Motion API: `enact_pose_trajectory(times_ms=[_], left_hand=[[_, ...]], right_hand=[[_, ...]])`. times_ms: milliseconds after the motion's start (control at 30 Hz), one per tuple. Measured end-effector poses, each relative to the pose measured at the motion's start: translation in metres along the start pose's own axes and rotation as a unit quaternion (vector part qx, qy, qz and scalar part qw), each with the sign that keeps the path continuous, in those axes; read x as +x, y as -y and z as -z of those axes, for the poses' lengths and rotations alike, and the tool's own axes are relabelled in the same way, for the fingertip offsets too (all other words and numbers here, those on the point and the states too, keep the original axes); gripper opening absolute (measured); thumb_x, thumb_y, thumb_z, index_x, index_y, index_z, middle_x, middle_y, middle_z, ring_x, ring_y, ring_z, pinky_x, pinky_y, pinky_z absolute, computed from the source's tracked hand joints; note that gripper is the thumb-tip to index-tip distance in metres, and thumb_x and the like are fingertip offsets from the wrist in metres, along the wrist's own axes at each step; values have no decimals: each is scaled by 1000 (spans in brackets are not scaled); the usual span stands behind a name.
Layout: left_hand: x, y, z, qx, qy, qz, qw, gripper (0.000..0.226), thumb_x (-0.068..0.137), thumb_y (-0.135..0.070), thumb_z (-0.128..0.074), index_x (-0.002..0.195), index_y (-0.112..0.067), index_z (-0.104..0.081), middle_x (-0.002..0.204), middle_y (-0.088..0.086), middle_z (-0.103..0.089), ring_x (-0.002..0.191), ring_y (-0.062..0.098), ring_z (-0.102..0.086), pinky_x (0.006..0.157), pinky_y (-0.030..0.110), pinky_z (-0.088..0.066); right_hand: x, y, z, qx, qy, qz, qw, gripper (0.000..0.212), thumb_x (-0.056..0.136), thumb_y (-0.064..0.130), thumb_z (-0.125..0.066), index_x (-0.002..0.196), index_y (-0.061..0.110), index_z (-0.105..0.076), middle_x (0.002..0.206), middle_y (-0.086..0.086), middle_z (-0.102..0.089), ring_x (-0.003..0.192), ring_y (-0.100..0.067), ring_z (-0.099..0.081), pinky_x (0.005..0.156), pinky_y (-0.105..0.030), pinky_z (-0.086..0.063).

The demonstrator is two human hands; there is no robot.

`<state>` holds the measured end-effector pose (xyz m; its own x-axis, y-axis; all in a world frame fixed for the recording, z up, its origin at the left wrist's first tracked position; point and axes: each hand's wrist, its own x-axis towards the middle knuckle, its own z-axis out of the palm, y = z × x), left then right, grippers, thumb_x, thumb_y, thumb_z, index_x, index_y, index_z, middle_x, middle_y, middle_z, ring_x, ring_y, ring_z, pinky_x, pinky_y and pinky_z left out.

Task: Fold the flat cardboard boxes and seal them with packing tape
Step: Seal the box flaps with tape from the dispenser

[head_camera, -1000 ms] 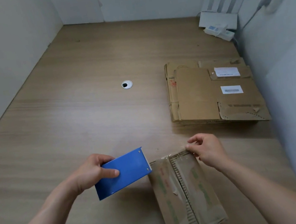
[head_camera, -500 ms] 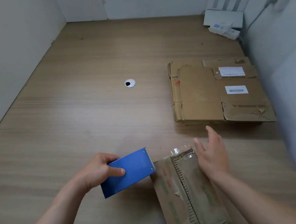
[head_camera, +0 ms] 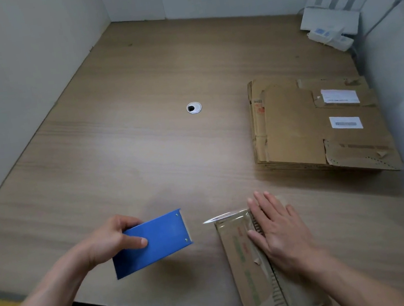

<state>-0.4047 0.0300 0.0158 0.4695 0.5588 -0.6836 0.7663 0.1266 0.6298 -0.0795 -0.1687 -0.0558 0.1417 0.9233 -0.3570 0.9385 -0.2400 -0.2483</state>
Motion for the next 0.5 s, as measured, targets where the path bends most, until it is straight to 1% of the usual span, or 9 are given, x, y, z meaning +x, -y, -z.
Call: enact_pose_trajectory(times_ms=[100, 167, 200, 267, 333, 400, 500], left_hand=[[0, 3, -3, 22, -25, 18, 999, 42, 54, -39, -72, 87, -15, -76, 82, 8, -73, 70, 15, -64, 67, 29, -40], [7, -3, -12, 52, -43, 25, 997, 43, 50, -43, -71, 82, -13, -74, 74, 5, -70, 66, 15, -61, 64, 29, -39], [10, -7, -17, 64, -46, 32, 996, 40, 53, -41, -71, 81, -13, -74, 72, 3, -69, 66, 16, -60, 62, 28, -39], [16, -13, -24, 97, -55, 48, 993, 28, 65, -37, -75, 83, -15, -73, 78, 1, -71, 72, 17, -64, 62, 29, -43], [20, -21, -31, 154, -67, 58, 984, 20, 75, -34, -76, 85, -18, -72, 84, 3, -71, 79, 18, -66, 67, 31, -50], [23, -32, -40, 218, -81, 65, 971, 22, 77, -39, -73, 85, -19, -70, 84, 1, -70, 78, 17, -65, 70, 34, -54], [26, -54, -54, 293, -101, 72, 948, 26, 78, -42, -69, 85, -18, -68, 83, 1, -67, 76, 17, -64, 68, 35, -55]], right_hand=[[2, 2, -1, -10, 4, -1, 1000, 71, 99, 66, -16, 155, 39, 16, 157, 19, 31, 143, -4, 33, 123, -43, -2], [2, 1, -1, -10, 6, -3, 1000, 71, 98, 66, -17, 155, 39, 15, 156, 19, 31, 143, -3, 33, 123, -44, -4], [2, 1, -1, -12, 6, -3, 1000, 71, 98, 66, -17, 155, 39, 16, 156, 19, 31, 143, -4, 32, 123, -44, -5], [1, 2, -2, -13, 5, -3, 1000, 71, 98, 67, -16, 155, 39, 16, 157, 19, 31, 145, -5, 30, 123, -44, -6], [1, 2, -2, -8, 2, -3, 1000, 71, 98, 67, -16, 155, 39, 16, 158, 18, 30, 146, -5, 29, 123, -44, -6], [2, 2, -3, -9, -1, -3, 1000, 72, 97, 68, -15, 155, 39, 15, 158, 18, 30, 145, -5, 29, 123, -45, -8], [2, 2, -2, -9, -2, -6, 1000, 73, 98, 68, -17, 156, 38, 13, 157, 18, 30, 144, -3, 29, 123, -45, -9]])
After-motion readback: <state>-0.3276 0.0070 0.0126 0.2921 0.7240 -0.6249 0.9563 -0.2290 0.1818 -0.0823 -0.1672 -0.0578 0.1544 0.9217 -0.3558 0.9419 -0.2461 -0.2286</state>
